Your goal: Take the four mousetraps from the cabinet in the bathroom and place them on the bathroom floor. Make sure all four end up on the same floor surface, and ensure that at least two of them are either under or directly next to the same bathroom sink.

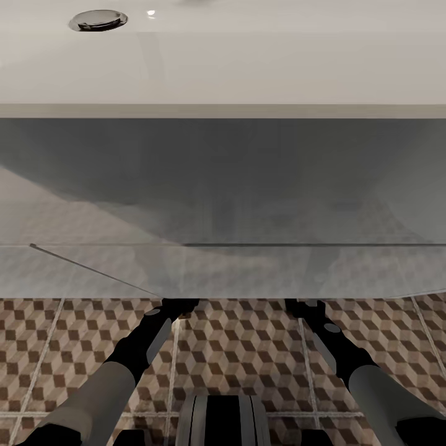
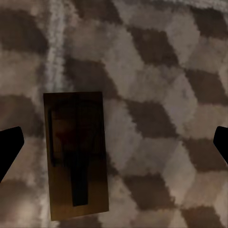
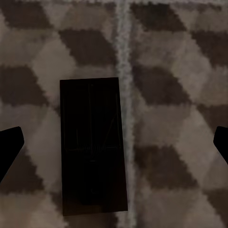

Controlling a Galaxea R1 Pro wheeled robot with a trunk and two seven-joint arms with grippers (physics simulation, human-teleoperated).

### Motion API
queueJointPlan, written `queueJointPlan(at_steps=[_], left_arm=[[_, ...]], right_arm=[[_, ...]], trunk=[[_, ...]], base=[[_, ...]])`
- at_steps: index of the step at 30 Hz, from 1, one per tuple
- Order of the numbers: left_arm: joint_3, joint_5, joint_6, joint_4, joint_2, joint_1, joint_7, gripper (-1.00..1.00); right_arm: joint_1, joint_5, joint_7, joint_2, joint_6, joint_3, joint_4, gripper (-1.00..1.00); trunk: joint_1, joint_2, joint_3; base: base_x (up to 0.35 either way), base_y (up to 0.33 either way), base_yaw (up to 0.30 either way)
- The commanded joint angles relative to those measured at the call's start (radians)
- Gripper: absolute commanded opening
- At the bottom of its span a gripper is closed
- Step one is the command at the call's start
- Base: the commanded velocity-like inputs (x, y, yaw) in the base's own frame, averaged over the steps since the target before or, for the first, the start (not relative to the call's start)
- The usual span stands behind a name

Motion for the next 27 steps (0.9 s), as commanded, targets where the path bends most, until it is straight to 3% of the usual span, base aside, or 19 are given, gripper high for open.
queueJointPlan(at_steps=[1,27], left_arm=[[0.0,0.0,0.0,0.0,0.0,0.0,0.0,1.0],[0.0,0.004,-0.018,0.0,0.002,0.0,0.001,1.0]], right_arm=[[0.0,0.0,0.0,0.0,0.0,0.0,0.0,1.0],[0.0,0.001,0.0,0.0,-0.001,-0.001,0.0,1.0]], trunk=[[0.0,0.0,0.0],[0.0,0.0,0.0]], base=[[0.0,0.0,0.0],[0.0,0.0,0.0]])
